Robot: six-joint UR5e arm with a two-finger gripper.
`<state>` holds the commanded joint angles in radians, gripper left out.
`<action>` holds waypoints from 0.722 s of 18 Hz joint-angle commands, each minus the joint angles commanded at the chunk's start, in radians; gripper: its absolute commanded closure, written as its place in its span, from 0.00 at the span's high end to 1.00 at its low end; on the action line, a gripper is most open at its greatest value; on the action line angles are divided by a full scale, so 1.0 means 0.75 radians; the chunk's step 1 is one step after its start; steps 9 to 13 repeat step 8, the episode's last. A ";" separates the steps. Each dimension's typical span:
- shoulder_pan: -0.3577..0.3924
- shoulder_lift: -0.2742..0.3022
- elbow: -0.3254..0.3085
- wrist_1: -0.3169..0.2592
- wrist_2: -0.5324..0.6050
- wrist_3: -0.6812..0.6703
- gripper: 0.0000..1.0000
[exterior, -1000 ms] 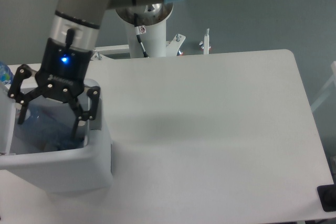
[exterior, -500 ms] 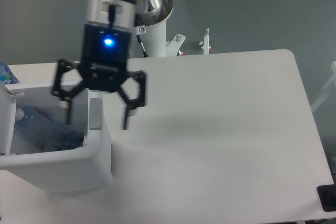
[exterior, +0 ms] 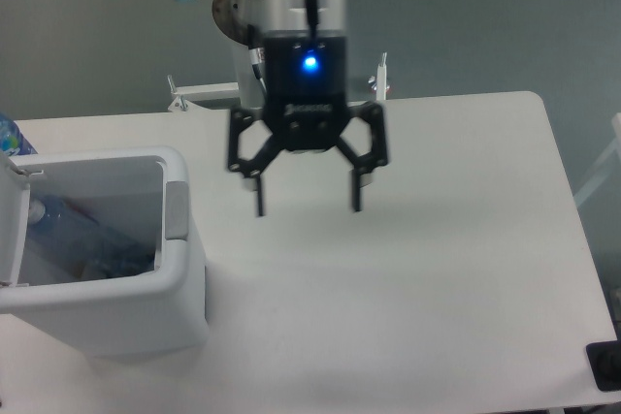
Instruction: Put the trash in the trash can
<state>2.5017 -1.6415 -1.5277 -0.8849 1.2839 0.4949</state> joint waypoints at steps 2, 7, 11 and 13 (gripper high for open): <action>0.045 0.031 -0.035 -0.031 0.000 0.145 1.00; 0.153 0.053 -0.062 -0.041 0.000 0.301 1.00; 0.168 0.053 -0.062 -0.047 0.000 0.301 1.00; 0.168 0.053 -0.062 -0.047 0.000 0.301 1.00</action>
